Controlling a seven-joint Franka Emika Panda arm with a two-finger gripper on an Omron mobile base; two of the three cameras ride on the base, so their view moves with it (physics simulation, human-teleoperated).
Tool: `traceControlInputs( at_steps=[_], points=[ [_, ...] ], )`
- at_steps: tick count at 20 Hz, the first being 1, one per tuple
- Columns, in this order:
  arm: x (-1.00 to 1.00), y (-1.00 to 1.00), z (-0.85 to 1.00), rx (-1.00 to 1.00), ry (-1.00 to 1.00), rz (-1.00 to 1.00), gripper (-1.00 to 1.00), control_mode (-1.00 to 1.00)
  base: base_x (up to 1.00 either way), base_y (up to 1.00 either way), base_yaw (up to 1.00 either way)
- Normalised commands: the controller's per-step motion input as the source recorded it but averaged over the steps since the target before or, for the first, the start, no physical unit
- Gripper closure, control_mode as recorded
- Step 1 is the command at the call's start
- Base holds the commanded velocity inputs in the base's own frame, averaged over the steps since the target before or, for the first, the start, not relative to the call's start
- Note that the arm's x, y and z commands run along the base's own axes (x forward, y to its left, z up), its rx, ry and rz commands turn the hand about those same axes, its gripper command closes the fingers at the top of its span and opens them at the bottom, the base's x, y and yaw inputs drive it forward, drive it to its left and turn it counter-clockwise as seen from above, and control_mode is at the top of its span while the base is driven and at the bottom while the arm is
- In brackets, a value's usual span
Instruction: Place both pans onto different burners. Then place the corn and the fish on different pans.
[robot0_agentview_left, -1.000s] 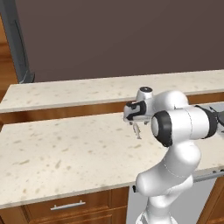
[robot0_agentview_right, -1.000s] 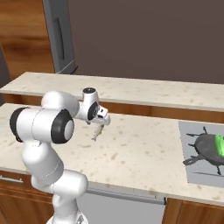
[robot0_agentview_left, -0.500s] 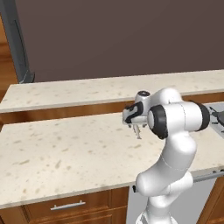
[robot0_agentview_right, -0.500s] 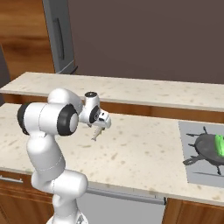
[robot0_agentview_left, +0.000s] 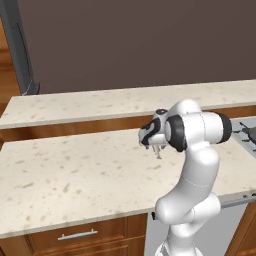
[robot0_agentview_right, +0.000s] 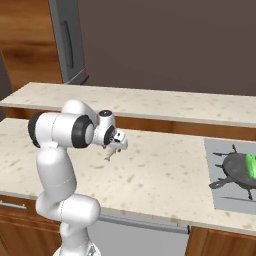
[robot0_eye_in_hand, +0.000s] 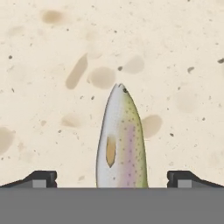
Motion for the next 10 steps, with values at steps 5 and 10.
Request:
traceControlInputs(
  at_steps=[5,10],
  points=[
    [0.13,-0.02,-0.26,0.00,0.00,0.00,-1.00,-1.00,0.00,0.00,0.00],
    [0.04,0.00,-0.08,0.00,0.02,0.00,1.00,-1.00,0.00,0.00,0.00]
  ],
)
